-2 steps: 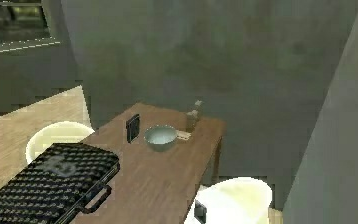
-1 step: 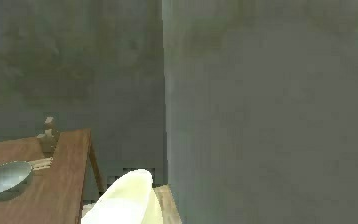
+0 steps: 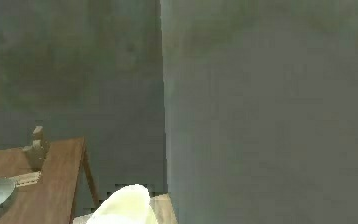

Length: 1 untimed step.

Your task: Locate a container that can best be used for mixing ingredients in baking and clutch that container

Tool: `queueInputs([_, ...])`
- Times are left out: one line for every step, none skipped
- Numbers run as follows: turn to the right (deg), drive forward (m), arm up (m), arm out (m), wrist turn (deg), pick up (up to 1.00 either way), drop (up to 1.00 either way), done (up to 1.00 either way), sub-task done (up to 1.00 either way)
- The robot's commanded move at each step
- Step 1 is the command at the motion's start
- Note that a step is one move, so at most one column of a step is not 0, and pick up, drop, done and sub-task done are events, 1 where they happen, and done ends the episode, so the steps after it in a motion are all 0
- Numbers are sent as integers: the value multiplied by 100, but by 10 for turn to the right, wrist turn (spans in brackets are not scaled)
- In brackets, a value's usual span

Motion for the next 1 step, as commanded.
queueInputs([-450,0,0,0,0,0,0,0,0])
